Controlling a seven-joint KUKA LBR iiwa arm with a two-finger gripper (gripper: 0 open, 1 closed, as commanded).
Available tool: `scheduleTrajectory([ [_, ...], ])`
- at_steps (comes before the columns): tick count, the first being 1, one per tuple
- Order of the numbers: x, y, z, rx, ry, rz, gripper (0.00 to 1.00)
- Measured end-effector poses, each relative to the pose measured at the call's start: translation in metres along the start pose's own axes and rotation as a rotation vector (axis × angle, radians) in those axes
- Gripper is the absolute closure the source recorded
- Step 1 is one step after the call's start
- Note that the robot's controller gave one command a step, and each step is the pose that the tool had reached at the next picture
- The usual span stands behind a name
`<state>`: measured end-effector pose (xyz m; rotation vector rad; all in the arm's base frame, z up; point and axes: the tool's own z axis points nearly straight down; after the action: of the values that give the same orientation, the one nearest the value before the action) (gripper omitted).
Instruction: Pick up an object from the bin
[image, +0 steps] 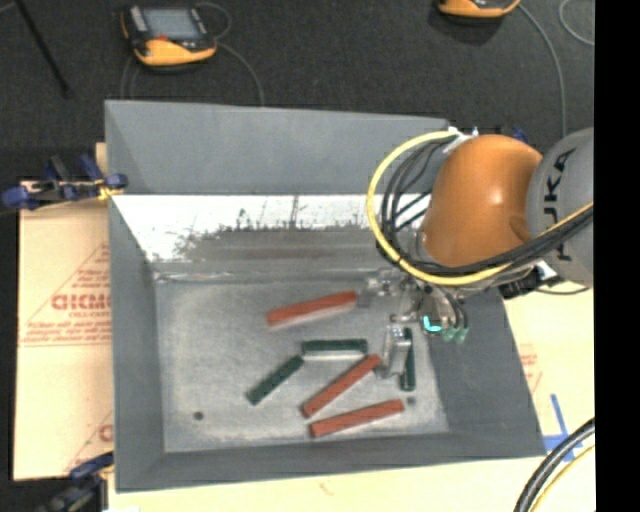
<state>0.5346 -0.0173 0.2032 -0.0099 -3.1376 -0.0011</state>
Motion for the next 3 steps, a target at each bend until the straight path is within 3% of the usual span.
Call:
scheduleTrajectory([
  [1,-0.002,0.000,-0.004,0.000,-0.008,0.000,0.00],
  [2,-0.004,-0.007,0.037,0.002,-0.017,-0.028,0.00],
  [3,0.005,-0.001,0.093,0.000,-0.010,0.059,0.00],
])
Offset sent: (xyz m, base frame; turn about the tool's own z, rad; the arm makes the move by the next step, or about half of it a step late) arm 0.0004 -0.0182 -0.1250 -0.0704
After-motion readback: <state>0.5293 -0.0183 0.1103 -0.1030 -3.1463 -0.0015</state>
